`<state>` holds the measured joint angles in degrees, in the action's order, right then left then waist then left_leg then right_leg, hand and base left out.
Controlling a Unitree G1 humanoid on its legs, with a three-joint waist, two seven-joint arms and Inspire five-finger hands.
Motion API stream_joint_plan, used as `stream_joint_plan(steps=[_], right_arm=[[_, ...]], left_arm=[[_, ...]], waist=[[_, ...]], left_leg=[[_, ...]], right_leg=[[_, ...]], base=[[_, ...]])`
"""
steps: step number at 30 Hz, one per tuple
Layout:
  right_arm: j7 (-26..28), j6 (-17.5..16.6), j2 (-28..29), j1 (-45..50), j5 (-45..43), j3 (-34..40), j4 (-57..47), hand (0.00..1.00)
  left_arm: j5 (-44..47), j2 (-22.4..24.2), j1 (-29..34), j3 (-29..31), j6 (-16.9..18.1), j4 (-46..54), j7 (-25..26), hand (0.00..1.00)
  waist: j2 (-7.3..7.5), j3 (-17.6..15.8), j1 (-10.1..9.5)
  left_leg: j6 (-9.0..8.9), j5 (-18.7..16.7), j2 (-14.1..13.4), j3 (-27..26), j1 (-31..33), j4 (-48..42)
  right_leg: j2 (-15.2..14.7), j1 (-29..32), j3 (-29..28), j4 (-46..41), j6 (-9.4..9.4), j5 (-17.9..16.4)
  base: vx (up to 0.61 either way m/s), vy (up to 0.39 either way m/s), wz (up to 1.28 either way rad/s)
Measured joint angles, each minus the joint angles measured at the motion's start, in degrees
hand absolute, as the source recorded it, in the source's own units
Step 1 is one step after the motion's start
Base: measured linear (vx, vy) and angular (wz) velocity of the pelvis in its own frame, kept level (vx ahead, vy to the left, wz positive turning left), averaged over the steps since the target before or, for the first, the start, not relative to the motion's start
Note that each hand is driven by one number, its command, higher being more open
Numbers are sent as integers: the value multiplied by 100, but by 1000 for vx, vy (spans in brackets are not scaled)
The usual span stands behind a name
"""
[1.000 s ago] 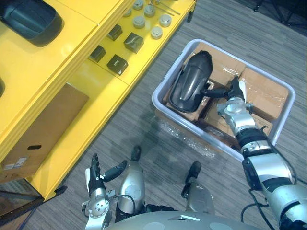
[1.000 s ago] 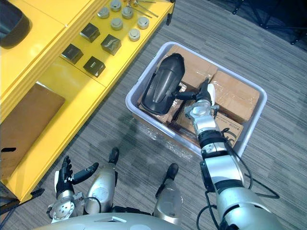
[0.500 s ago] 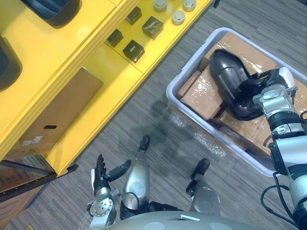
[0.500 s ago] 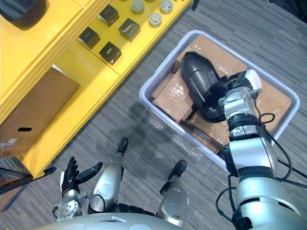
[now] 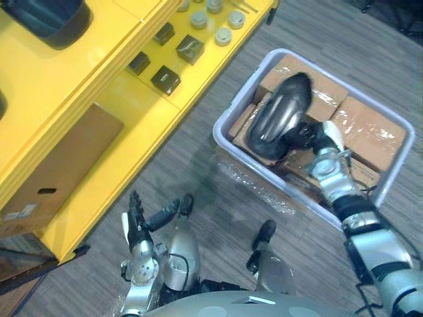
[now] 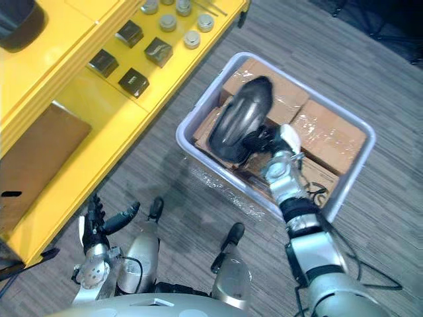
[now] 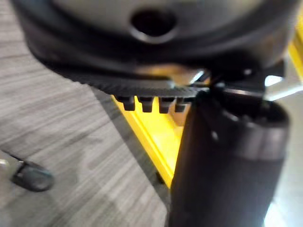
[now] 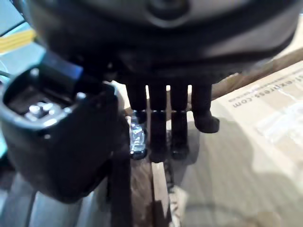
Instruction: Walk over and take three plastic housings, then place them on the shelf
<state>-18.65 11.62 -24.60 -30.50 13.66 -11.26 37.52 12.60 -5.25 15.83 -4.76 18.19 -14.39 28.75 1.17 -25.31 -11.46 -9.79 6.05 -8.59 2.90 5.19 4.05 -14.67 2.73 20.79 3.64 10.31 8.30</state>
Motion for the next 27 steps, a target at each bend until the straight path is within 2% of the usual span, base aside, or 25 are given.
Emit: stream_joint_plan(steps=[3,5,8,11,13,16,18,19,20,21,23,24,27], right_arm=[[-385,-18,396,806,318,150,-835,0],[-547,-18,528,1130,491,180,-1113,0],[-717,20,693,1636,812,311,-1368,0],[-720,43,701,1705,866,329,-1368,0],[-722,44,697,1711,953,379,-1368,0],[-729,44,667,1675,1077,401,-1368,0],[-764,43,590,1459,1151,398,-1342,0],[-776,42,578,1365,1198,388,-1307,0],[-794,36,572,1170,1225,370,-1238,0],[-836,14,568,967,1307,355,-1124,0],[-929,1,506,695,1306,239,-1007,0],[-997,-122,475,411,1303,143,-948,0],[-1235,-328,481,122,1304,9,-900,0]], left_arm=[[-1,34,51,516,-126,1099,89,100],[0,32,53,748,-132,1601,61,100],[-227,12,59,1023,-126,2537,-228,100],[-404,-26,72,1001,-125,3017,-586,100],[-353,-51,30,906,-161,3188,-1046,100],[-67,-174,-26,567,-417,3237,-1634,100],[412,-298,-246,166,-929,3080,-2150,100],[538,-340,-352,39,-1088,2970,-2250,100],[744,-422,-594,-201,-1404,2679,-2431,100],[919,-476,-892,-457,-1691,2301,-2531,100],[1111,-476,-1260,-730,-1987,1800,-2562,100],[1487,-476,-1581,-915,-2267,1360,-2522,100],[1714,-473,-1947,-995,-2398,946,-2424,100]], waist=[[132,98,77],[138,123,91],[133,381,145],[126,540,221],[87,667,250],[0,847,298],[-97,912,367],[-116,922,367],[-142,938,397],[-149,942,416],[-143,945,447],[-135,948,475],[-133,947,528]], left_leg=[[2,-2,10,-63,-102,24],[17,-26,10,-101,-196,26],[11,-77,14,-126,-206,26],[4,-123,13,-194,-277,15],[4,-149,13,-263,-336,7],[10,-214,12,-336,-376,-68],[8,-235,6,-393,-377,-112],[8,-234,6,-413,-377,-117],[8,-234,4,-445,-386,-126],[9,-234,1,-480,-402,-140],[9,-235,-4,-513,-400,-153],[9,-235,-10,-582,-387,-160],[9,-234,-21,-625,-356,-169]], right_leg=[[6,-107,-19,64,6,26],[3,-173,-17,67,5,25],[2,-175,-17,74,2,22],[1,-202,-69,74,2,22],[1,-206,-131,74,2,23],[0,-217,-217,74,-2,27],[4,-191,-288,75,-14,58],[6,-178,-311,79,-16,76],[11,-165,-364,85,-20,100],[14,-160,-404,86,-25,116],[19,-133,-459,86,-29,141],[26,-59,-559,87,-40,179],[40,10,-623,87,-57,214]], base=[[57,-12,-6],[31,-12,-9],[6,-4,-2],[-18,-6,-10],[-37,-9,-19],[-18,-6,-14],[-29,-9,-13],[-47,-10,-16],[-46,-9,-16],[-38,-8,-16],[-41,-10,-17],[-51,-13,-20],[-38,-13,-13]])
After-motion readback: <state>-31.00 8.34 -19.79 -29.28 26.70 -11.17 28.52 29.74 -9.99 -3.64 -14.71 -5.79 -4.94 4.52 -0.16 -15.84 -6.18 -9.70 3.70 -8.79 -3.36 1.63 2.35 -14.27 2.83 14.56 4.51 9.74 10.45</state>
